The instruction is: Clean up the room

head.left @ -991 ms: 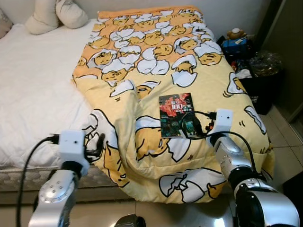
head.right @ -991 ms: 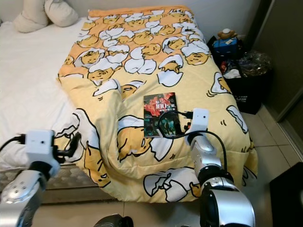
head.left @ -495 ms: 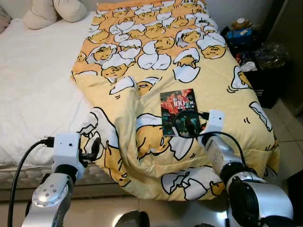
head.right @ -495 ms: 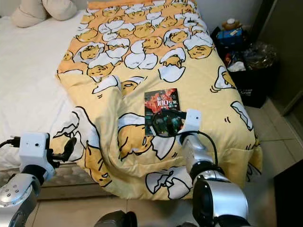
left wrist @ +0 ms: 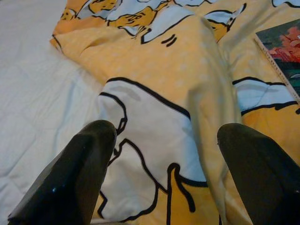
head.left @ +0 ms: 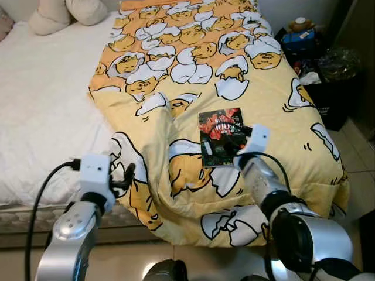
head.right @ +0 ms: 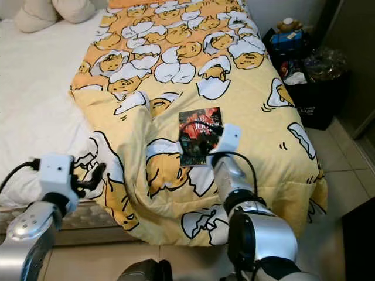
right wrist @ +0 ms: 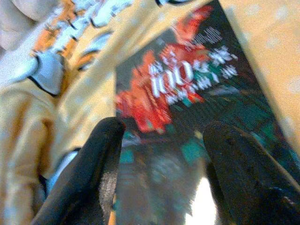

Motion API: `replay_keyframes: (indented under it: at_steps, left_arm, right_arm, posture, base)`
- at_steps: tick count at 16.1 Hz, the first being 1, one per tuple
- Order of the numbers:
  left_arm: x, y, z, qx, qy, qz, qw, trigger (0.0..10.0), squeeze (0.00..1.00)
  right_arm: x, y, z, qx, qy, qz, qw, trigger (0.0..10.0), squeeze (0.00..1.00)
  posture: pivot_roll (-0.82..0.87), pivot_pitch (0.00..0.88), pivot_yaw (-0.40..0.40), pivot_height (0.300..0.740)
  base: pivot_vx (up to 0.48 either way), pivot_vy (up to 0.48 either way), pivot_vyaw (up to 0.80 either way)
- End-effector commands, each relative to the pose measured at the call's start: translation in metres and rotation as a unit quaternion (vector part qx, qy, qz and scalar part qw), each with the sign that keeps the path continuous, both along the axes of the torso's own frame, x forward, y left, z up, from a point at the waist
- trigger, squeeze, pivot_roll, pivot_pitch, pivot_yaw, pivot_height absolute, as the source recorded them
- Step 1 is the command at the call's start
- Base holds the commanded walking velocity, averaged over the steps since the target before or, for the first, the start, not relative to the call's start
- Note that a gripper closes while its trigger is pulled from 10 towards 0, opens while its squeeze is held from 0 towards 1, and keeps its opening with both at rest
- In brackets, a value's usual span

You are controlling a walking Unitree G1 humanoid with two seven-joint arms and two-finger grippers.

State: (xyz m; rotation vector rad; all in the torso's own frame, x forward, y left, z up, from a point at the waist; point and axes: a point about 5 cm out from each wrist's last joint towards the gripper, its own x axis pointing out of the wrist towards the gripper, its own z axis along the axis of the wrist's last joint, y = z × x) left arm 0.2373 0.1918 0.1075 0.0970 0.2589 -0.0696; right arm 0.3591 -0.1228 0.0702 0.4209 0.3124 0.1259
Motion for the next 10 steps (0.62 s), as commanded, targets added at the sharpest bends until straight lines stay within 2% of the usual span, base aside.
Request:
replay_keyframes:
  at_steps: [1,2,3,4,5,6,8,9,10]
  left_arm:
    - [0.001,0.004,-0.003,0.005,0.004,0.004,1.0,10.0,0.0]
    - [0.006,0.001,-0.003,0.002,0.003,0.001,1.0,10.0,0.0]
    - [0.011,-0.004,-0.003,-0.002,-0.003,-0.007,1.0,10.0,0.0]
    - [0.016,-0.007,-0.003,-0.006,-0.007,-0.011,1.0,10.0,0.0]
    - [0.025,-0.013,-0.002,-0.01,-0.016,-0.017,1.0,10.0,0.0]
    - [0.033,-0.019,-0.002,-0.012,-0.026,-0.023,0.999,10.0,0.0]
    - [0.039,-0.022,-0.003,-0.011,-0.034,-0.028,0.999,10.0,0.0]
    - [0.048,-0.026,-0.006,-0.017,-0.042,-0.03,0.999,10.0,0.0]
    - [0.051,-0.027,-0.007,-0.02,-0.042,-0.032,0.998,10.0,0.0]
  right_arm:
    - [0.008,0.006,0.015,0.015,-0.037,0.004,0.999,0.0,0.0]
    - [0.01,0.009,0.023,0.022,-0.064,0.007,0.998,0.0,0.0]
    - [0.012,0.008,0.03,0.008,-0.092,0.003,0.996,0.0,0.0]
    - [0.012,0.005,0.034,-0.025,-0.112,-0.001,0.993,0.0,0.0]
    - [0.011,-0.003,0.038,-0.123,-0.146,-0.012,0.982,0.4,0.0]
    - [0.003,-0.013,0.042,-0.216,-0.194,-0.029,0.957,10.0,1.0]
    - [-0.009,-0.022,0.044,-0.255,-0.229,-0.051,0.938,10.0,1.0]
    - [-0.037,-0.036,0.041,-0.272,-0.242,-0.084,0.928,10.0,1.0]
    - [-0.046,-0.041,0.038,-0.277,-0.236,-0.092,0.927,10.0,1.0]
  posture:
    - [0.07,0.08,0.172,0.74]
    - [0.05,0.067,0.173,0.74]
    - [0.04,0.054,0.173,0.74]
    - [0.01,0.026,0.17,0.74]
    - [0.0,0.009,0.165,0.74]
    - [-0.04,0.0,0.146,0.74]
    - [-0.07,0.0,0.13,0.74]
    - [-0.11,0.0,0.119,0.74]
    - [-0.13,0.0,0.112,0.74]
  base:
    - [0.0,0.0,0.0]
    - [0.0,0.0,0.0]
    - [0.0,0.0,0.0]
    - [0.0,0.0,0.0]
    - [0.0,0.0,0.0]
    - [0.0,0.0,0.0]
    - [0.0,0.0,0.0]
    - [0.0,0.0,0.0]
    - [0.0,0.0,0.0]
